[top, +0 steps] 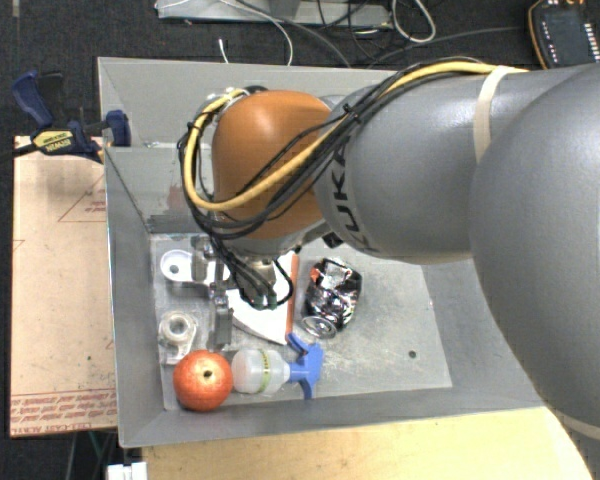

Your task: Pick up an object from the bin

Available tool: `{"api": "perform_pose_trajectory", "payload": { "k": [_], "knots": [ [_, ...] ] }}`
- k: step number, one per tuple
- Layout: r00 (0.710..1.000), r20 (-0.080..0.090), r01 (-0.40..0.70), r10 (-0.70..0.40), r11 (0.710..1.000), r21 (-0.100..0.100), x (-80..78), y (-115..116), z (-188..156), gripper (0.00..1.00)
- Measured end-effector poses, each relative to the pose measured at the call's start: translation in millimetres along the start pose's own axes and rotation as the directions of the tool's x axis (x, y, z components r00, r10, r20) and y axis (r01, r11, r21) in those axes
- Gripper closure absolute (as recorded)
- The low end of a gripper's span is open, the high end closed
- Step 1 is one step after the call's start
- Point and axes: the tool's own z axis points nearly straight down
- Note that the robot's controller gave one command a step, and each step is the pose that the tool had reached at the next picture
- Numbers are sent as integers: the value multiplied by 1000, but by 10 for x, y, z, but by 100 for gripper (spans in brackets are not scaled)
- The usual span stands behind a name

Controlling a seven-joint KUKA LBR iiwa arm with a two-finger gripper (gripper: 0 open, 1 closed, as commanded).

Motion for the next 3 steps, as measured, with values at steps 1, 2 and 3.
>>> {"api": "perform_pose_trajectory", "payload": {
  "k": [1,2,3],
  "knots": [
    [1000,4,21,-21,1000,-3,282,-7,-313,0],
    [992,12,129,-129,992,-2,16,-106,-1381,0],
    [996,3,92,-92,996,-3,-663,-412,-400,0]
  ]
}}
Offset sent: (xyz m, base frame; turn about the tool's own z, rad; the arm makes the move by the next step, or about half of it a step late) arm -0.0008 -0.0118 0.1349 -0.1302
